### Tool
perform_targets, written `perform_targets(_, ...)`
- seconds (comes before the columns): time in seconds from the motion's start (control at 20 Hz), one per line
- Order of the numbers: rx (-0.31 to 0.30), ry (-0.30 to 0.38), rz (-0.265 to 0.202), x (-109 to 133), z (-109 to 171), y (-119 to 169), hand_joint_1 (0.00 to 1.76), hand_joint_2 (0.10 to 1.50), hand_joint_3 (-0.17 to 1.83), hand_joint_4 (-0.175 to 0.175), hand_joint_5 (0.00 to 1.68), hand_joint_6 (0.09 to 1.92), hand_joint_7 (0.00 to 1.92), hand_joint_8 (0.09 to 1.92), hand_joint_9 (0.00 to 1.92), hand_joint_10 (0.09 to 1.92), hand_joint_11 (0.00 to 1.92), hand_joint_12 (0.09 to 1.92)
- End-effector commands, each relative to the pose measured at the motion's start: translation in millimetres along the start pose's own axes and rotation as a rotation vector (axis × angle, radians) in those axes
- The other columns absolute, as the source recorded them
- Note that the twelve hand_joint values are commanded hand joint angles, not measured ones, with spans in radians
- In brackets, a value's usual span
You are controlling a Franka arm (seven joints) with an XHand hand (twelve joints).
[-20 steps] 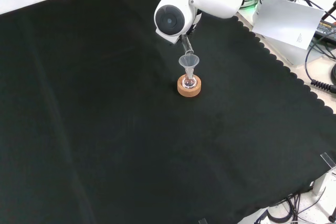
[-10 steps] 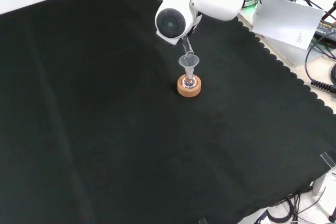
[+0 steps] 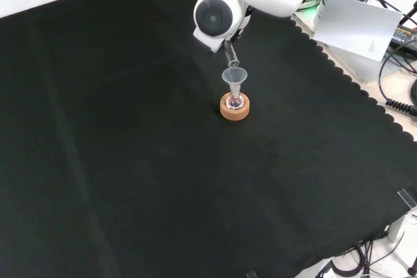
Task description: Pour the water from the graduated cylinder into the round-bottom flask.
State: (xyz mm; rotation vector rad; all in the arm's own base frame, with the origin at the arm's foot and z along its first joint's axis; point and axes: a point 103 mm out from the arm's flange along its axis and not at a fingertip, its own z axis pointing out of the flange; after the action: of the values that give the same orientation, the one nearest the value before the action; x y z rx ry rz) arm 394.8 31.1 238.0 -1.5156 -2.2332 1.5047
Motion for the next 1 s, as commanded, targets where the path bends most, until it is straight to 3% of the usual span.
perform_targets(0.05, -0.105, 0.16, -0.042, -15.5, 13.5, -10.1, 1.12, 1.14, 0.0, -0.1, 0.94, 1.08, 1.31, 0.25, 1.45, 0.09, 1.27, 0.73)
perform_targets(0.35, -0.246, 0.322, -0.132, -26.4, 17.4, -11.8, 1.12, 1.14, 0.0, -0.1, 0.94, 1.08, 1.31, 0.25, 1.45, 0.09, 1.27, 0.73)
perform_targets(0.5, -0.3, 0.371, -0.16, -30.3, 20.1, -9.1, 1.12, 1.14, 0.0, -0.1, 0.94, 1.08, 1.31, 0.25, 1.45, 0.09, 1.27, 0.73)
perform_targets(1.0, -0.427, 0.559, -0.273, -43.5, 22.6, 11.6, 1.12, 1.14, 0.0, -0.099, 0.94, 1.08, 1.3, 0.24, 1.45, 0.09, 1.27, 0.73)
